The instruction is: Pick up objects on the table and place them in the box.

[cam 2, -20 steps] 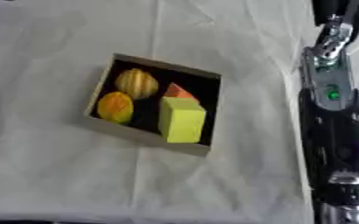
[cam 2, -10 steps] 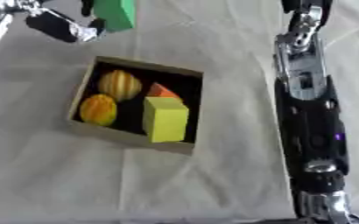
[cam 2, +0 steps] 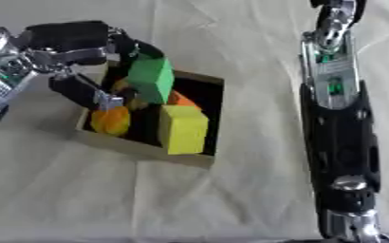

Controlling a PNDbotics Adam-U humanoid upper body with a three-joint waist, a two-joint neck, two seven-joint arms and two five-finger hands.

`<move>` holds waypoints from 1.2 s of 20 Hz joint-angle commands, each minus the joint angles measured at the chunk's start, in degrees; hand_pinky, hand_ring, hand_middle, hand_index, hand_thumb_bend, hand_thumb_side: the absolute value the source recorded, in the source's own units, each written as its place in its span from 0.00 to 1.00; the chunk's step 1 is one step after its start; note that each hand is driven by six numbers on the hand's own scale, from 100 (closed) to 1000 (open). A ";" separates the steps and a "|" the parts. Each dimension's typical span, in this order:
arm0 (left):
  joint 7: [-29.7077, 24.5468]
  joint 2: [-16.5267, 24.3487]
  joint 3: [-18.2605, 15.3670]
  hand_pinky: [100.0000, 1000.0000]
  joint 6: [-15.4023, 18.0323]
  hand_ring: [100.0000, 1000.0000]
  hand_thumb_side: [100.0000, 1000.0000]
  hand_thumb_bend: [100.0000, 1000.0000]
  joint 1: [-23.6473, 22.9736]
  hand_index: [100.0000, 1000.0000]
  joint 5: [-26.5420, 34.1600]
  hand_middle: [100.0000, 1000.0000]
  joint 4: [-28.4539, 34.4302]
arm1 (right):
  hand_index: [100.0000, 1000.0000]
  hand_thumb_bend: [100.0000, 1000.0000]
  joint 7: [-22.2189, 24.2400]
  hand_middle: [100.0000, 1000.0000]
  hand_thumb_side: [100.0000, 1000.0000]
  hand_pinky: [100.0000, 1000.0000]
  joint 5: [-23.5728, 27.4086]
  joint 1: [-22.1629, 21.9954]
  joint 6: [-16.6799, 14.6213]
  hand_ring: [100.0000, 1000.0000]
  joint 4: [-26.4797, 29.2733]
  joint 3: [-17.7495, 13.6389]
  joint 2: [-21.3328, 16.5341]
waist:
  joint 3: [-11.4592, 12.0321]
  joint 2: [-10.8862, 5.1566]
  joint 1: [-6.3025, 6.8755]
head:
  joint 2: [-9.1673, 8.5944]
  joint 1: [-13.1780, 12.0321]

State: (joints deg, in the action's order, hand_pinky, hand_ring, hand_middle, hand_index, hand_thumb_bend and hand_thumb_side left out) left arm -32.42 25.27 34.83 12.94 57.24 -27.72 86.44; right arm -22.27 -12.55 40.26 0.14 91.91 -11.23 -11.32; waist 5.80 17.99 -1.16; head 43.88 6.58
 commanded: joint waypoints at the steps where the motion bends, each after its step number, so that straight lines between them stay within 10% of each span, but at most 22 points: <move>1: -1.37 1.19 0.53 0.62 -2.17 0.46 0.16 0.00 0.24 0.58 -0.56 0.30 2.02 | 0.76 0.00 0.25 0.49 0.49 0.64 -0.46 0.66 -0.10 0.61 1.70 0.26 -0.87 | -0.08 -2.09 0.42 | 0.24 -0.35; 13: -8.19 1.15 2.09 0.90 -0.63 0.85 0.17 0.00 -0.86 0.86 -3.18 0.76 3.11 | 0.76 0.00 0.43 0.49 0.49 0.64 -0.13 0.13 -0.21 0.61 2.40 0.53 -0.49 | 0.11 -2.19 0.37 | 0.24 -0.39; 17: -11.81 1.66 2.17 1.00 2.09 1.00 0.63 0.00 -0.64 0.99 -5.44 1.00 4.04 | 0.76 0.00 0.50 0.48 0.49 0.64 0.04 -0.13 -0.20 0.61 2.40 0.56 -0.41 | 0.25 -2.26 0.38 | 0.24 -0.26; 24: -10.78 4.41 -0.52 1.00 2.11 1.00 0.85 0.00 -0.77 1.00 -4.21 1.00 8.60 | 0.76 0.00 0.78 0.48 0.48 0.64 0.02 -0.09 -0.25 0.61 2.11 0.81 -0.52 | 0.66 -2.47 0.47 | 0.24 0.32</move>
State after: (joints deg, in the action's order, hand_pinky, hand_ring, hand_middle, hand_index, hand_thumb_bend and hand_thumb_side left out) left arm -43.63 28.02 35.57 15.04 55.70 -32.53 93.37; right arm -21.68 -12.48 39.29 0.01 93.13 -10.54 -11.27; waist 6.40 17.83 -1.16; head 43.88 6.71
